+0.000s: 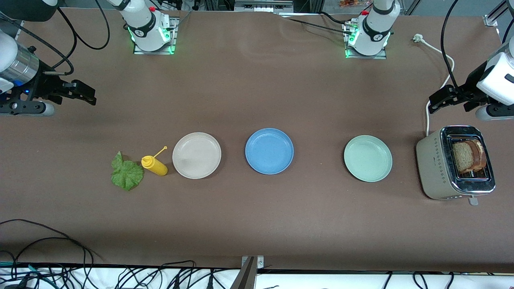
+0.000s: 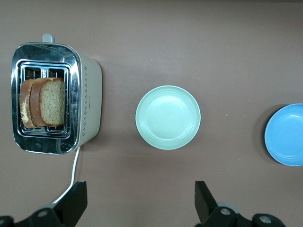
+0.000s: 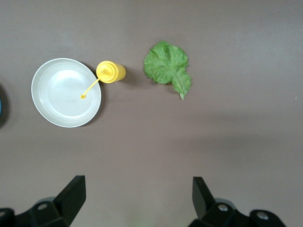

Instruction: Make sandwich in blue plate with both arms

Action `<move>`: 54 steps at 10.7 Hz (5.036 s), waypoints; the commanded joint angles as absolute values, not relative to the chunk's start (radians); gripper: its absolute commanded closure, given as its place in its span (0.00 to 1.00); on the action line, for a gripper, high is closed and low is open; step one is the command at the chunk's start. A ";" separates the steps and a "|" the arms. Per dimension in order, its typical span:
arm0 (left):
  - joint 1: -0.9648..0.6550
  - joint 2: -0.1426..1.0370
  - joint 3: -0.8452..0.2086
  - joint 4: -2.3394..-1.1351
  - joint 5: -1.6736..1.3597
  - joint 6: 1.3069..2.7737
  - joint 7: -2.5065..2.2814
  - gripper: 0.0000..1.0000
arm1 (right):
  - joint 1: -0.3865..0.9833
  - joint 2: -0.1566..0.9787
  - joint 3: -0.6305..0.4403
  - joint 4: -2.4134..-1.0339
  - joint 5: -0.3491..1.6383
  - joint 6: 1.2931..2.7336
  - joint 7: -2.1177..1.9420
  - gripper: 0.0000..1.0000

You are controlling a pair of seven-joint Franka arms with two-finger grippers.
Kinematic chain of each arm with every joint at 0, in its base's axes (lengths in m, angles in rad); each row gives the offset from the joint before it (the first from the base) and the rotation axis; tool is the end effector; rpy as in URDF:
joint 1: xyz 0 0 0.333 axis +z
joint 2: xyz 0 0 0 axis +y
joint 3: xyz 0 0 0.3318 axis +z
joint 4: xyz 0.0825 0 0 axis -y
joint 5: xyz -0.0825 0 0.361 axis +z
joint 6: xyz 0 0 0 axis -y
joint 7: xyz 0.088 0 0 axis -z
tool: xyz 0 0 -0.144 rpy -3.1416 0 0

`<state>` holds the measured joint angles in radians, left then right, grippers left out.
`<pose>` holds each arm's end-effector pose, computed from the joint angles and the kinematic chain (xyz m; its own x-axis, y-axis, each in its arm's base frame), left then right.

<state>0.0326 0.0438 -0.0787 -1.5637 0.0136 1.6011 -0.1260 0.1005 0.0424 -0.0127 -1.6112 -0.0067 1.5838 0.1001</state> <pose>0.5473 -0.0224 0.5856 0.9968 0.0795 -0.0049 0.0794 -0.9968 -0.0108 0.5388 0.0466 0.5636 0.9976 -0.0124 -0.0687 -0.0115 -0.9998 0.0142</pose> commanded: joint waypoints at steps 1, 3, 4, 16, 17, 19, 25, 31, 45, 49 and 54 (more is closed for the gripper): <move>0.044 0.049 -0.084 -1.543 0.009 1.582 -0.103 0.00 | 0.101 0.032 -0.009 -1.623 -0.017 1.589 0.097 0.00; 0.044 0.049 -0.084 -1.543 0.009 1.582 -0.103 0.00 | 0.101 0.032 -0.009 -1.623 -0.017 1.591 0.097 0.00; 0.044 0.049 -0.084 -1.543 0.009 1.580 -0.103 0.00 | 0.101 0.034 -0.009 -1.623 -0.017 1.591 0.097 0.00; 0.144 0.214 -0.083 -1.509 0.150 1.698 -0.043 0.00 | 0.101 0.034 -0.008 -1.623 -0.017 1.591 0.095 0.00; 0.146 0.244 -0.083 -1.509 0.164 1.747 -0.038 0.00 | 0.101 0.034 -0.006 -1.623 -0.015 1.591 0.095 0.00; 0.201 0.308 -0.086 -1.509 0.150 1.874 0.030 0.00 | 0.094 0.034 -0.015 -1.624 -0.014 1.582 0.074 0.00; 0.293 0.448 -0.084 -1.511 0.037 2.031 0.188 0.00 | 0.091 0.034 -0.074 -1.626 0.038 1.577 -0.005 0.00; 0.324 0.495 -0.086 -1.517 0.029 2.105 0.239 0.00 | 0.092 0.029 -0.072 -1.624 0.038 1.575 -0.003 0.00; 0.359 0.494 -0.089 -1.592 -0.023 2.053 0.204 0.00 | 0.092 0.032 -0.074 -1.625 0.040 1.577 -0.003 0.00; 0.354 0.471 -0.095 -1.595 -0.023 1.987 0.163 0.00 | 0.092 0.032 -0.074 -1.624 0.040 1.575 -0.003 0.00; 0.354 0.454 -0.100 -1.621 -0.023 1.948 0.129 0.00 | 0.092 0.032 -0.074 -1.626 0.040 1.578 -0.003 0.00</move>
<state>0.3444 0.4941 -0.0937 -1.5696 -0.0005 2.0007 0.1487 0.0947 0.0456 -0.0714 -1.6134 0.0214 1.5802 0.0144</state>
